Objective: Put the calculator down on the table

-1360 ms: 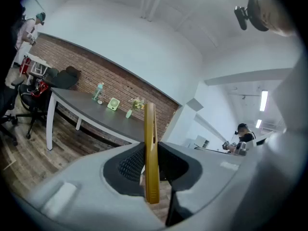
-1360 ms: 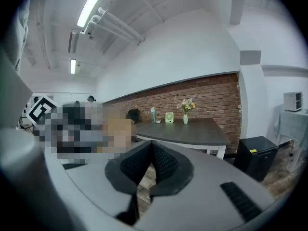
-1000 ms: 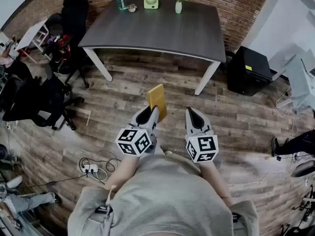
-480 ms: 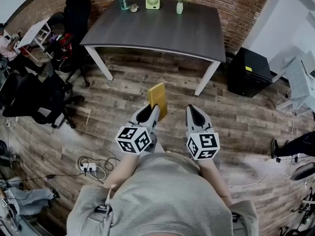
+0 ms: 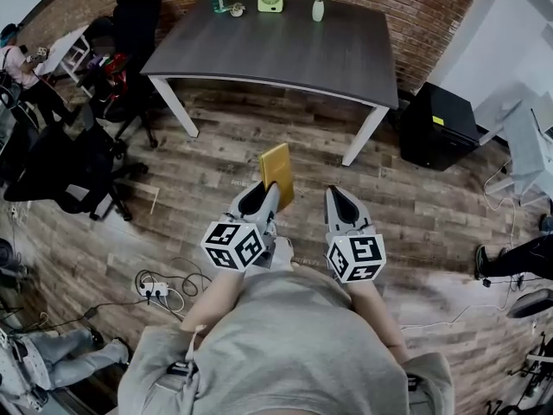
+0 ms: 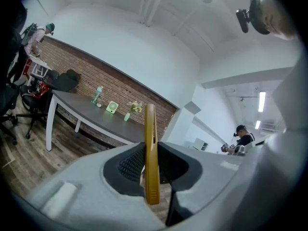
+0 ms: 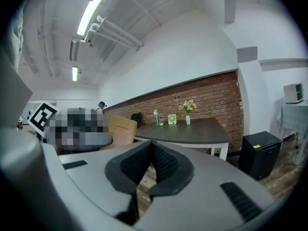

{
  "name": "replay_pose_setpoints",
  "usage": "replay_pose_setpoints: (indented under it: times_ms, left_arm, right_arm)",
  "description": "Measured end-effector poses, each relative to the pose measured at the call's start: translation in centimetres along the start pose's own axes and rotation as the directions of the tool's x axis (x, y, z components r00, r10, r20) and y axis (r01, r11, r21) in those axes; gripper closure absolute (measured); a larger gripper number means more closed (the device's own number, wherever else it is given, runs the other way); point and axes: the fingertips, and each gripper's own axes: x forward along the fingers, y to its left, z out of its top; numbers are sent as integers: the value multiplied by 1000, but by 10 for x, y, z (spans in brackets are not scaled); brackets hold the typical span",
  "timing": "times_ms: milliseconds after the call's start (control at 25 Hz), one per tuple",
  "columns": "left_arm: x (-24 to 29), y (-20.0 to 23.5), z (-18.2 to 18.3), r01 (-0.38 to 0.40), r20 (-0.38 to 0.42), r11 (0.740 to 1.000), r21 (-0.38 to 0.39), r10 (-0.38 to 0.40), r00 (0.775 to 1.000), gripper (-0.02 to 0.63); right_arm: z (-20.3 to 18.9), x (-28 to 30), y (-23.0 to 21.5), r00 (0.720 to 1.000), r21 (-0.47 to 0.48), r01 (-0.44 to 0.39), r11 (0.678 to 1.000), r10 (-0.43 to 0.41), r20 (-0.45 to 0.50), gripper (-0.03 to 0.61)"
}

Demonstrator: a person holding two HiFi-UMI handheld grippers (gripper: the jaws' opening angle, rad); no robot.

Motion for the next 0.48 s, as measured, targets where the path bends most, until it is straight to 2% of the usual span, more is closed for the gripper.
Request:
replay_pose_setpoints:
  times_ms: [480]
  left_arm:
    - [29, 11, 9, 1, 12, 1000, -8, -1, 1000, 528]
  right_arm:
    - [3, 27, -16, 1000, -16, -7, 1000, 7, -11, 577]
